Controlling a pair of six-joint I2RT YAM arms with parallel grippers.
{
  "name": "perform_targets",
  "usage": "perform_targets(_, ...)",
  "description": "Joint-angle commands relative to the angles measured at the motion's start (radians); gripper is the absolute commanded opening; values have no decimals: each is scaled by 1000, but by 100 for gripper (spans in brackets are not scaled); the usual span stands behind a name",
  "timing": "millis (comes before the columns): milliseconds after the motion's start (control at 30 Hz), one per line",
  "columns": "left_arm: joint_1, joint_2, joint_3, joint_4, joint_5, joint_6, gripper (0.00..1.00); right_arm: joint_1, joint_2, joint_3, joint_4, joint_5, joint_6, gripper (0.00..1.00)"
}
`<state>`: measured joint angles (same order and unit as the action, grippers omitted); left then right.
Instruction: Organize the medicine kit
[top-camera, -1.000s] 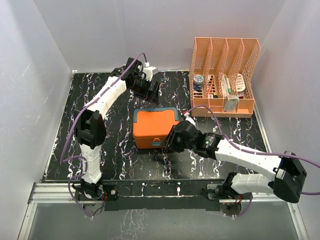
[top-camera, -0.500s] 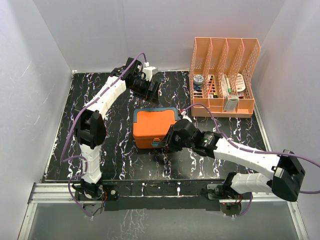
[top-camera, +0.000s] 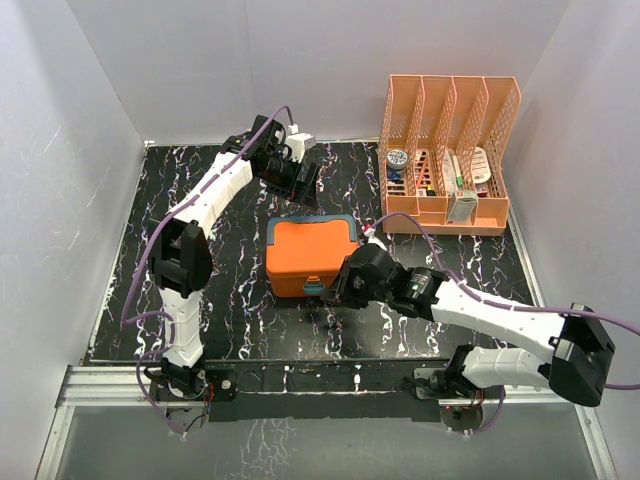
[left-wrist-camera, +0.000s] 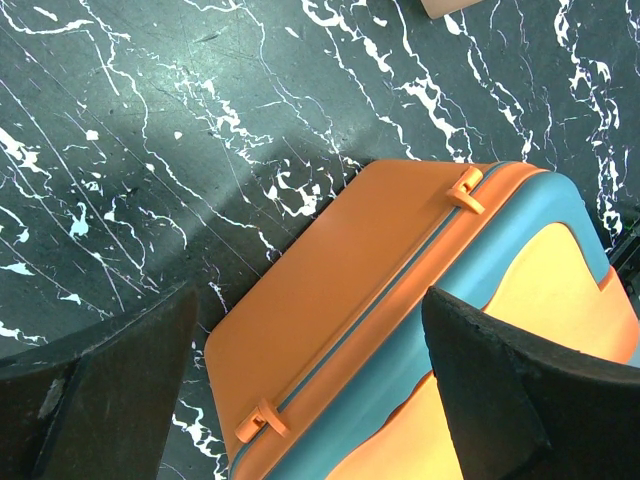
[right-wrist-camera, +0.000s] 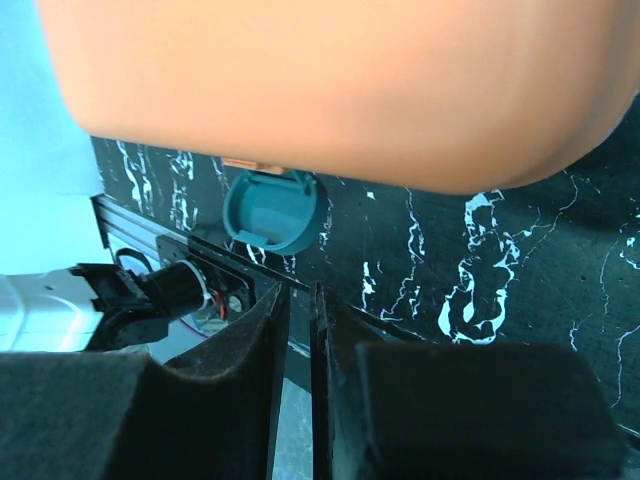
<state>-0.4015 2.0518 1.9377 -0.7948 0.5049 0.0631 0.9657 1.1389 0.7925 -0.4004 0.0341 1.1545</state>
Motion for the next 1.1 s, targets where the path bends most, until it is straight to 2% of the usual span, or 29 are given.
perform_targets(0,-2,-7,24,-34,9,12,92,7,30,5,62,-15,-7,13)
perform_targets(467,-2,-16,10,-29,12,12,92,8,129,-17,170,-11,-27,11)
perform_targets(1067,-3,-21,-2,-29,27,7,92,13,72,-77,202,47,11,10)
